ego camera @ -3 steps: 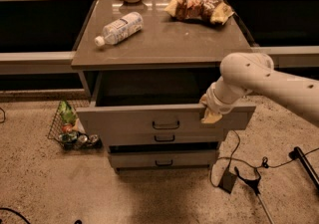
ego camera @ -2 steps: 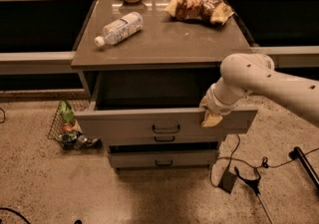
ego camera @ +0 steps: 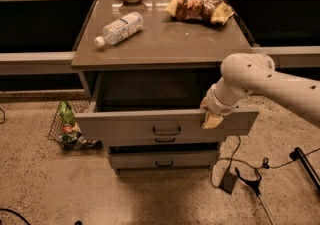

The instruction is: Open top drawer

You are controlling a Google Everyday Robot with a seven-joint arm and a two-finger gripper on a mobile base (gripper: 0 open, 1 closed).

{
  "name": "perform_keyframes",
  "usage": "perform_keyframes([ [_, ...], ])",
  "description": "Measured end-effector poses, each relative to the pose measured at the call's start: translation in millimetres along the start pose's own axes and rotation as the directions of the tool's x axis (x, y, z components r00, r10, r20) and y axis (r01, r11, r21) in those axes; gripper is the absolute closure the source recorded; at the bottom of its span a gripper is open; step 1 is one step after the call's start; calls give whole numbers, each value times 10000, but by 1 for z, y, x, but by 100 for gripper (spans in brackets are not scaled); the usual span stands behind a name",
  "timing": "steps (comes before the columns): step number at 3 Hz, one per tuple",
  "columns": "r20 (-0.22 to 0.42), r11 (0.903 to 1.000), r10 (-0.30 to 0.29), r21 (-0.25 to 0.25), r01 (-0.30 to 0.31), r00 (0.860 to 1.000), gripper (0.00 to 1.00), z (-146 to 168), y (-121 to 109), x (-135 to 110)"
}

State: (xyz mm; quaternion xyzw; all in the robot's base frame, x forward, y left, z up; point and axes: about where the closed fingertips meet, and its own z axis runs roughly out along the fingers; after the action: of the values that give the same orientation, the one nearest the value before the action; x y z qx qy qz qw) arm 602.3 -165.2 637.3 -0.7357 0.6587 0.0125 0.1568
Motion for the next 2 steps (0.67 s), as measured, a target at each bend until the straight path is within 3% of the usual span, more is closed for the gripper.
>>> perform_keyframes([
  [1, 8, 10000, -5, -12, 5, 10000, 28, 0, 0, 0],
  [2, 155, 9993, -147, -355, 152, 9998, 5, -3, 10, -5],
])
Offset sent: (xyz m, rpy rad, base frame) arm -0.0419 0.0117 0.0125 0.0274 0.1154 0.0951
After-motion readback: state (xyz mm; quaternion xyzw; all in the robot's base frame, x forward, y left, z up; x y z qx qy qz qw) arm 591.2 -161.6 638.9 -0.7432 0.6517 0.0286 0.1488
